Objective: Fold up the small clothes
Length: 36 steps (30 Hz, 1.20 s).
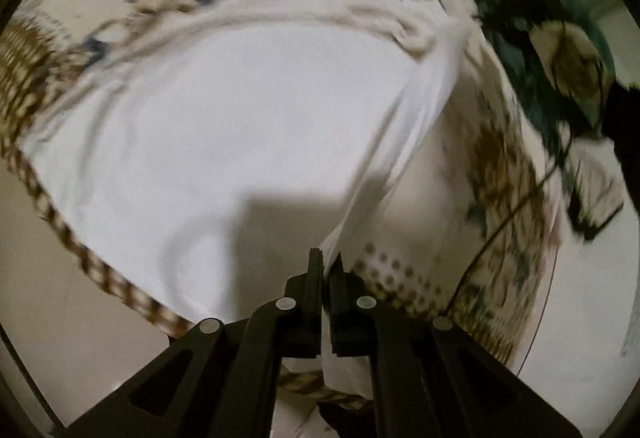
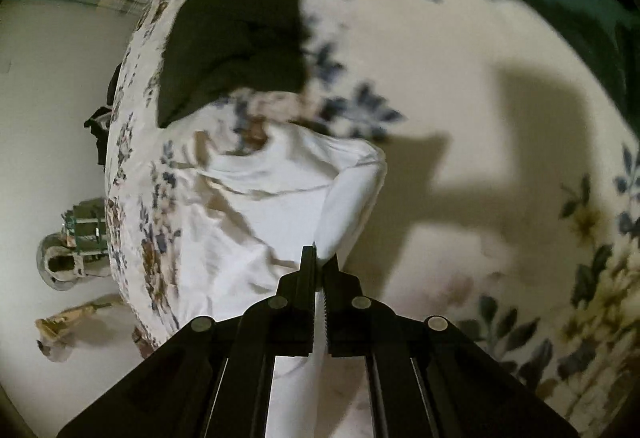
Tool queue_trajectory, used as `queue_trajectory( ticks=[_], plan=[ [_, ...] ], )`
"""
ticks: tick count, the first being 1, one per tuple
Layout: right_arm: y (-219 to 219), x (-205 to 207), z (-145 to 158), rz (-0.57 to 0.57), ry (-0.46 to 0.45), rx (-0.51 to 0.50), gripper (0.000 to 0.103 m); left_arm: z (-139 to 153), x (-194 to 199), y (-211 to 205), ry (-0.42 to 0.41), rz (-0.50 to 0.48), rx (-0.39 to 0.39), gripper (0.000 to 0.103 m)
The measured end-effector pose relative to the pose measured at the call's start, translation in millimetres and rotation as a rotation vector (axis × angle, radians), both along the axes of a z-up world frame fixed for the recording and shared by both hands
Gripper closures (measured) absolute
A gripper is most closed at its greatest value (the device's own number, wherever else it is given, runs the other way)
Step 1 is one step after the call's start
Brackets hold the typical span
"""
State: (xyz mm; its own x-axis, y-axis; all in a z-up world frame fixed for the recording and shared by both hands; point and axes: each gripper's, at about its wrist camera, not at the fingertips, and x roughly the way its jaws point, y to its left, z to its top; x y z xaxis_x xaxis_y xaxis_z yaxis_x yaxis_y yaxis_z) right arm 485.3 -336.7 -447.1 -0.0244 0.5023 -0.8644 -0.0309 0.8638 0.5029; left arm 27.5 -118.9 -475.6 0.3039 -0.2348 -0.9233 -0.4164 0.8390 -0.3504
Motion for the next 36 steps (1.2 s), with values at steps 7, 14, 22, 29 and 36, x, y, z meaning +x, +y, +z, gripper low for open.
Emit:
queue_trajectory(
  ticks=[7,14,22,29,36],
  plan=[
    [131.6,17.5,42.1,0.113,-0.073,-0.088,0.1,14.1,3.1,111.0,-0.059,0.134,0.036,0.103],
    [270.4,25.7,20.0,0.16,-0.116,-0.222,0.1,-30.8,4.1,207.5,-0.027,0.215,0.023,0.103],
    [336.3,22.3,-29.5,0.218,-0.086,-0.383,0.098,-80.4,-0.1,266.6,0.078,0.256,-0.086,0.098],
    [272.2,-49.6,22.3,0.167,-0.028,-0.213,0.051,-71.2,-44.8,306.8,0.06,0.331,-0.22,0.047],
    [164.9,-274.0,-12.4,0.073,0.293,-0.228,0.05,-87.3,-17.3,261.6,0.153,0.095,-0.167,0.056]
  ],
)
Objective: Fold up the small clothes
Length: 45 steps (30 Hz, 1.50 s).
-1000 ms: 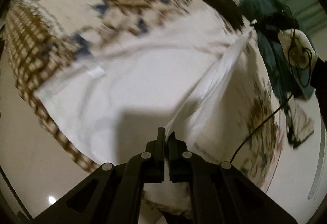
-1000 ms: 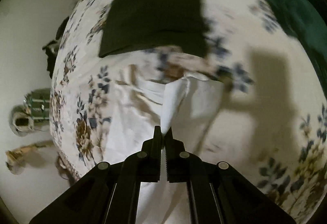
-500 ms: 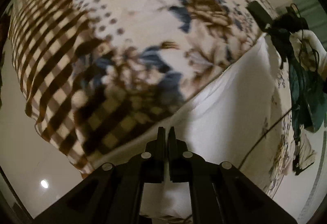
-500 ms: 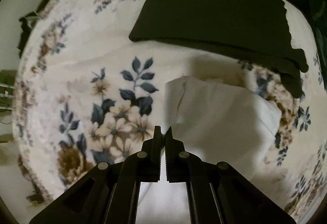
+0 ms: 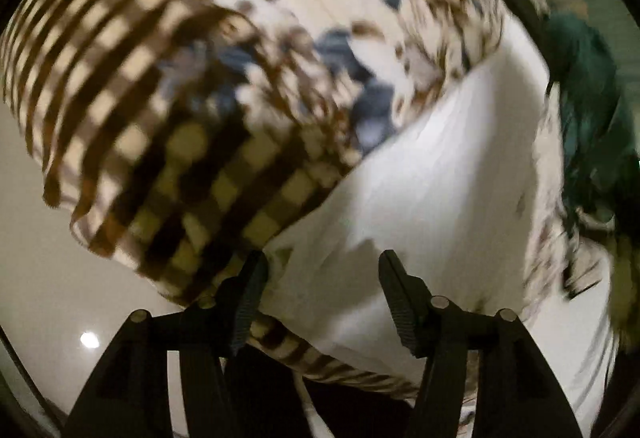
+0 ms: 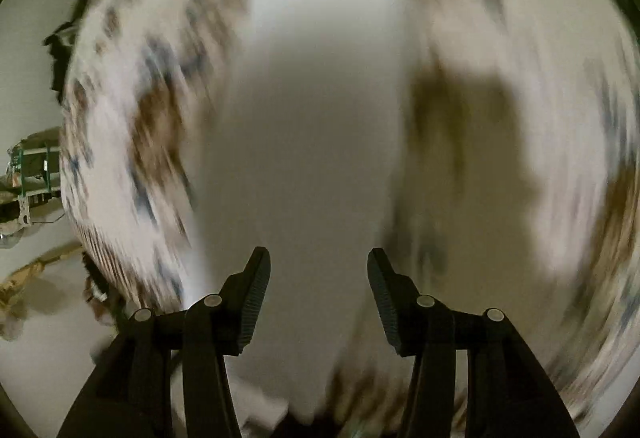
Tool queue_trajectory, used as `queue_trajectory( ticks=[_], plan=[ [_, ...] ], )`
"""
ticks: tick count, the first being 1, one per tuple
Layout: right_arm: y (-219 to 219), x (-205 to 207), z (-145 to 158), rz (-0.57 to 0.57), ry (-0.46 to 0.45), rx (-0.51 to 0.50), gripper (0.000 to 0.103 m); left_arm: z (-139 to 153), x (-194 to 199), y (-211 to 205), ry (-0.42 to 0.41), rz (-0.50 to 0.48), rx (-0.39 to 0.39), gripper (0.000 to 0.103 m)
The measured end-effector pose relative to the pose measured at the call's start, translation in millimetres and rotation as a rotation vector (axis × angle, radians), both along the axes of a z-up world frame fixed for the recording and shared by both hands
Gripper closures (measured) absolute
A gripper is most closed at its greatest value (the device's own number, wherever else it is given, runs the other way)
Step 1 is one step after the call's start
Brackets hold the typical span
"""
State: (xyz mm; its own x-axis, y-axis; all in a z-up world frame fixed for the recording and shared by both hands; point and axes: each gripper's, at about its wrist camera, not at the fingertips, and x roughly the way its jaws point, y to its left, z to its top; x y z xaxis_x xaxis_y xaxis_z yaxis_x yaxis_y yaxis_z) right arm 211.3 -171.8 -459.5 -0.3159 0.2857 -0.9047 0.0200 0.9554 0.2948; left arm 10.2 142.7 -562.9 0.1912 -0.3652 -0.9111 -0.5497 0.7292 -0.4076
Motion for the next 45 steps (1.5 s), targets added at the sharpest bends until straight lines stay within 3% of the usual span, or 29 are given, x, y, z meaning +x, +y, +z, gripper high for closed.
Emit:
queue_trajectory(
  ticks=[1,2,3,5,6,8,10,13,15,16,17,18,19,20,21,23,25,29,34,36,40,41,42,43,44,45],
  plan=[
    [-7.3,-34.8,-17.7,-0.031,0.078,0.014,0.05,-0.7,1.5,-6.0,-0.008,-0.019,0.026,0.065],
    [-11.9,-66.3,-33.8,-0.062,0.142,0.033,0.05,-1.6,2.6,-8.6,-0.003,-0.03,0.04,0.09],
    [-14.3,-95.3,-49.0,-0.092,0.192,0.056,0.05,-2.5,2.7,-10.3,0.007,-0.042,0.057,0.097],
    [-16.7,-132.3,-66.3,-0.167,0.235,0.123,0.053,3.0,0.6,-13.3,-0.013,-0.045,0.098,0.102],
    [-17.4,-148.7,-72.9,-0.214,0.24,0.168,0.069,6.1,-0.8,-15.0,-0.009,-0.055,0.125,0.103],
    [-11.7,-172.5,-79.7,-0.205,0.223,0.187,0.101,11.9,-3.5,-18.0,0.007,-0.056,0.149,0.103],
    [-13.0,-186.5,-73.3,-0.194,0.158,0.158,0.101,13.3,-8.9,-16.8,0.047,-0.057,0.169,0.103],
    [-26.7,-193.6,-73.9,-0.202,0.172,0.135,0.101,10.9,-13.7,-12.0,0.119,-0.087,0.213,0.103],
    [-30.4,-188.1,-69.8,-0.173,0.171,0.148,0.1,23.5,-9.9,-5.7,0.135,-0.095,0.195,0.101],
    [-35.6,-179.5,-60.8,-0.17,0.158,0.171,0.098,40.7,-0.8,-4.2,0.116,-0.109,0.212,0.1],
    [-40.6,-170.8,-51.7,-0.171,0.137,0.188,0.086,50.7,8.0,-3.4,0.103,-0.118,0.223,0.092],
    [-46.1,-161.8,-41.2,-0.174,0.106,0.204,0.061,65.4,23.0,-3.8,0.079,-0.128,0.235,0.07],
    [-52.3,-152.0,-32.2,-0.182,0.082,0.212,0.049,80.8,38.0,-3.4,0.036,-0.133,0.23,0.053],
    [-63.1,-137.9,-19.0,-0.201,0.046,0.228,0.037,95.3,56.6,-2.9,-0.023,-0.127,0.213,0.028],
    [-70.3,-126.8,-11.3,-0.219,0.024,0.238,0.037,106.0,77.5,-2.9,-0.086,-0.119,0.188,0.027],
    [-95.6,-89.9,6.0,-0.288,-0.037,0.262,0.037,110.3,123.0,-4.1,-0.151,-0.128,0.131,0.027],
    [-120.2,-42.7,12.1,-0.361,-0.107,0.283,0.037,103.3,195.4,-12.9,-0.223,-0.148,0.068,0.027],
    [-154.5,58.3,0.6,-0.417,-0.234,0.294,0.037,65.4,336.9,-52.0,-0.323,-0.244,-0.107,0.027],
    [-150.1,188.9,-56.0,-0.499,-0.23,0.447,0.037,-3.3,473.0,-99.2,-0.278,-0.396,-0.263,0.027],
    [-139.4,218.3,-71.0,-0.513,-0.22,0.49,0.037,-20.7,498.5,-107.5,-0.248,-0.415,-0.269,0.027],
    [-113.0,267.9,-91.6,-0.498,-0.209,0.6,0.037,-20.2,516.0,-115.0,-0.296,-0.438,-0.308,0.029],
    [-109.0,273.8,-92.9,-0.496,-0.21,0.618,0.037,-17.4,515.3,-118.1,-0.32,-0.454,-0.301,0.034],
    [-107.4,275.8,-93.0,-0.494,-0.211,0.618,0.037,-14.3,513.3,-121.7,-0.345,-0.477,-0.285,0.069],
    [-104.0,280.3,-91.3,-0.492,-0.227,0.613,0.04,-11.6,511.9,-125.1,-0.351,-0.502,-0.278,0.089],
    [-101.6,280.3,-89.7,-0.484,-0.242,0.607,0.062,-12.6,513.6,-129.7,-0.35,-0.527,-0.278,0.094],
    [-98.1,282.1,-85.2,-0.459,-0.256,0.583,0.077,-13.6,518.0,-130.6,-0.364,-0.538,-0.27,0.094]
  ],
)
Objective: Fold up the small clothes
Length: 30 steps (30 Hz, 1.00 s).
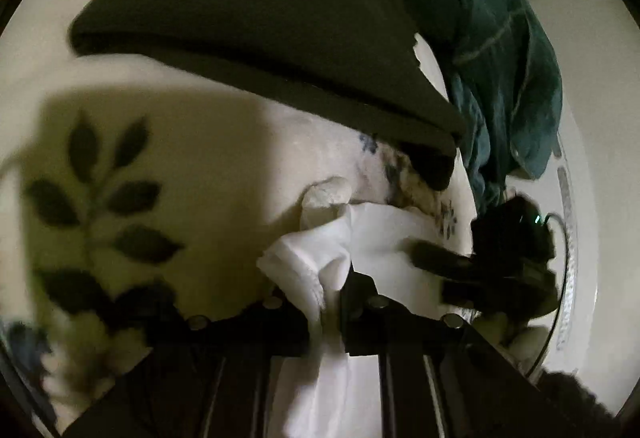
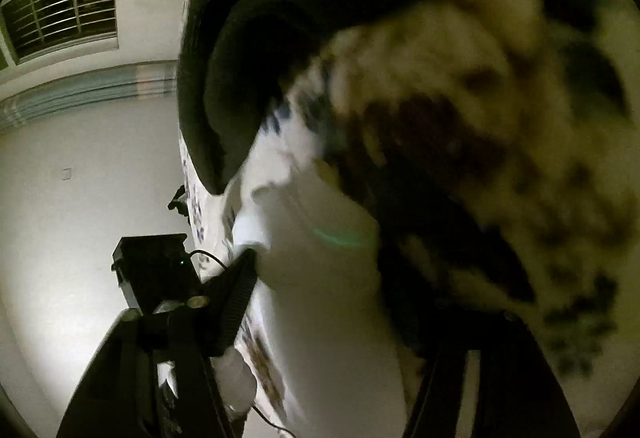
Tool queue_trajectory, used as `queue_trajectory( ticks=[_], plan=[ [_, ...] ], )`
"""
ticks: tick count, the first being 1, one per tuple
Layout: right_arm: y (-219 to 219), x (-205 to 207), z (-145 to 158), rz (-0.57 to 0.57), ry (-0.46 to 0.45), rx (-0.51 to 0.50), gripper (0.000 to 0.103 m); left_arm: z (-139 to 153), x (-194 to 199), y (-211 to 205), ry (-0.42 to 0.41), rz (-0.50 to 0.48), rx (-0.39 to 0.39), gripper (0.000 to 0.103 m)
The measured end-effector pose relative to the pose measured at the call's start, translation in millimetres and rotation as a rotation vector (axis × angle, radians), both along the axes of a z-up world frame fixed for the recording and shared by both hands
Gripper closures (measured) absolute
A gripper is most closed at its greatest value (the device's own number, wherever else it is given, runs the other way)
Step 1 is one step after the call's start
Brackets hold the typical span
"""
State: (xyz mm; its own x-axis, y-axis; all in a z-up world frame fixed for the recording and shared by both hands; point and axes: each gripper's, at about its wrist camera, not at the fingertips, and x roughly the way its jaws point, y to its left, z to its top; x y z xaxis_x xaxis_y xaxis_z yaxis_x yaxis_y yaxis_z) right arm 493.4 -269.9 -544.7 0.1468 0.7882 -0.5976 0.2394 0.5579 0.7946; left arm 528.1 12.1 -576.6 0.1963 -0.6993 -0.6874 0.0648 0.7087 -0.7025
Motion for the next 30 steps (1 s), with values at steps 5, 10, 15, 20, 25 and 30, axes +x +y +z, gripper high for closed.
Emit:
queue_trajectory(
  ticks=[5,10,15,20,25,30],
  plan=[
    [12.5,-0.8,33.1,0.032,-0.071,-0.034,0.09,24.7,-9.3,1.9,-0.075,0.006,-0.006,0.095],
    [23.3,-30.3,96.0,0.076,-0.2,-0.017,0.091,83.5,-47.8,9.5,-0.198,-0.006,-0.021,0.095],
    [22.6,-110.5,156.8,0.156,-0.288,-0.033,0.09,124.3,-121.6,22.6,-0.224,-0.063,-0.057,0.09],
    [28.1,-232.8,157.2,0.325,-0.169,-0.105,0.042,115.2,-224.6,57.2,-0.043,-0.08,-0.021,0.035],
    [-2.7,-292.8,134.6,0.197,-0.015,-0.082,0.037,79.9,-264.8,106.2,0.166,0.069,0.017,0.035],
    [-16.6,-293.1,97.8,0.001,0.088,-0.11,0.037,68.0,-231.3,95.5,0.145,0.077,0.045,0.035]
  ],
)
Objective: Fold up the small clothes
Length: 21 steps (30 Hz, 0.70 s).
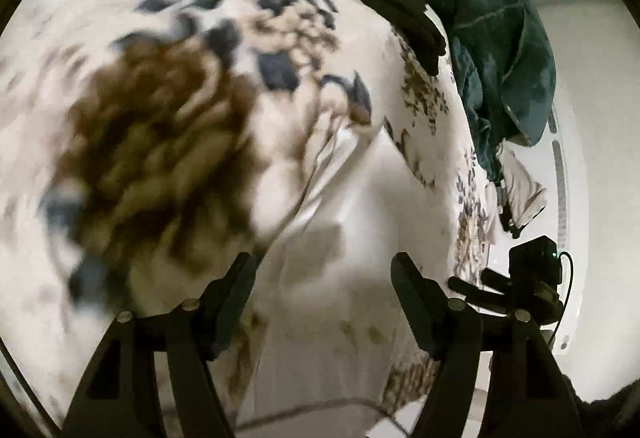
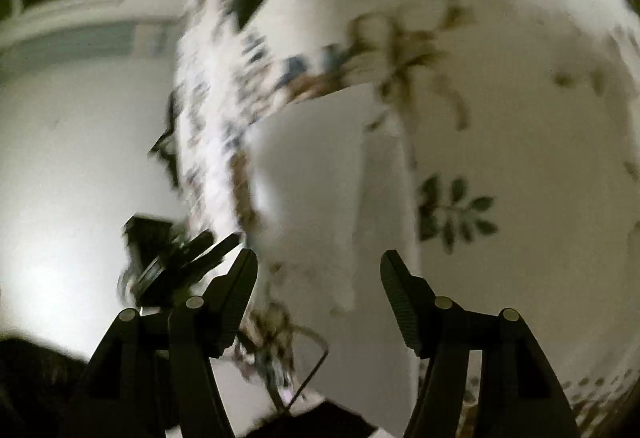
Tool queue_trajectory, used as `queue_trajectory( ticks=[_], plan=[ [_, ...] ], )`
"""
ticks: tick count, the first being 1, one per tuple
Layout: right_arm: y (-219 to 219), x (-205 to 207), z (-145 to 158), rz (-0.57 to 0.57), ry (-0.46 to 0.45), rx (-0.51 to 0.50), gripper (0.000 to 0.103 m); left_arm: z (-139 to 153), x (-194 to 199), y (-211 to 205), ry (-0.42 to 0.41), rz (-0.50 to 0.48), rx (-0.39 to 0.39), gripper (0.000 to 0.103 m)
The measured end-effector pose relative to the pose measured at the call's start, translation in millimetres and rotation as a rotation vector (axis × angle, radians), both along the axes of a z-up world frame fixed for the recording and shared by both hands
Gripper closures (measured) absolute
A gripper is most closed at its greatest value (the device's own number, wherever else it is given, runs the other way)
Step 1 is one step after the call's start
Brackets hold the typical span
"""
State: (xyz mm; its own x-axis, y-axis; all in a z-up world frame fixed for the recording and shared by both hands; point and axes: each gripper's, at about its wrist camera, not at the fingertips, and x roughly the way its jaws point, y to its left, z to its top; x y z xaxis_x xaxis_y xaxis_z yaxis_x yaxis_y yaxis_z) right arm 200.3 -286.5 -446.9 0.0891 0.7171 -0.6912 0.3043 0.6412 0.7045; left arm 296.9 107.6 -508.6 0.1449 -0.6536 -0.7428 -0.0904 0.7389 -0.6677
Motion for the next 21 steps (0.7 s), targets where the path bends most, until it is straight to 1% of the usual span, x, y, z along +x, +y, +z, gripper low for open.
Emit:
queue_trajectory(
  ticks=[1,2,3,4,5,6,7,8,9,10,11,12,13,16,17,18,19,20,21],
  plan=[
    [2.8,5.8,-8.8,-0.026,0.006,-0.007,0.037,-3.3,16.8,-12.8,-0.019,-0.023,0.023,0.035],
    [2.7,14.3,-18.1,-0.039,0.016,-0.004,0.037,-6.9,21.4,-14.5,-0.028,-0.041,0.029,0.035],
    [6.6,22.3,-27.7,-0.056,0.029,0.018,0.037,-11.7,32.5,-24.4,-0.031,-0.069,0.023,0.035],
    [14.7,30.1,-42.4,-0.072,0.058,0.049,0.037,-20.1,41.9,-34.9,-0.019,-0.093,0.037,0.035],
    [24.3,38.7,-52.4,-0.07,0.076,0.065,0.037,-27.3,49.6,-44.7,-0.006,-0.118,0.048,0.035],
    [35.8,46.2,-65.4,-0.059,0.107,0.087,0.037,-30.5,51.4,-48.8,-0.001,-0.14,0.044,0.035],
    [43.3,48.6,-72.6,-0.046,0.132,0.091,0.037,-34.9,57.4,-59.9,0.017,-0.166,0.051,0.037],
    [51.3,50.4,-76.5,-0.03,0.141,0.099,0.037,-35.8,57.2,-63.6,0.018,-0.18,0.056,0.038],
    [58.3,49.9,-77.0,-0.016,0.136,0.104,0.049,-33.3,56.3,-67.2,0.005,-0.192,0.059,0.053],
    [60.3,50.5,-73.2,0.003,0.116,0.092,0.063,-30.2,54.8,-71.1,-0.008,-0.204,0.072,0.066],
    [61.6,53.0,-68.8,0.018,0.103,0.066,0.087,-28.2,52.9,-74.1,-0.008,-0.218,0.081,0.089],
    [59.2,54.8,-62.2,0.019,0.085,0.052,0.09,-25.0,51.7,-74.9,-0.013,-0.217,0.066,0.092],
    [55.6,56.5,-55.3,0.011,0.067,0.044,0.091,-21.4,51.2,-73.7,-0.021,-0.199,0.054,0.093],
    [46.1,62.8,-42.4,0.005,0.05,0.021,0.092,-18.4,54.0,-68.9,-0.017,-0.18,0.012,0.092],
    [45.4,65.7,-42.4,0.012,0.051,-0.01,0.092,-21.2,55.6,-67.5,-0.005,-0.176,0.004,0.089],
    [42.6,66.4,-42.1,0.018,0.055,-0.072,0.091,-25.1,56.6,-66.4,0.01,-0.17,-0.005,0.088],
    [40.7,66.0,-44.3,0.014,0.064,-0.08,0.091,-30.7,56.3,-62.8,0.038,-0.162,-0.02,0.085],
    [38.5,63.8,-48.2,-0.003,0.088,-0.063,0.089,-33.8,56.5,-63.2,0.054,-0.155,-0.022,0.075],
    [38.9,62.5,-50.7,-0.019,0.109,-0.055,0.075,-35.2,53.7,-59.5,0.067,-0.144,-0.027,0.062]
  ],
)
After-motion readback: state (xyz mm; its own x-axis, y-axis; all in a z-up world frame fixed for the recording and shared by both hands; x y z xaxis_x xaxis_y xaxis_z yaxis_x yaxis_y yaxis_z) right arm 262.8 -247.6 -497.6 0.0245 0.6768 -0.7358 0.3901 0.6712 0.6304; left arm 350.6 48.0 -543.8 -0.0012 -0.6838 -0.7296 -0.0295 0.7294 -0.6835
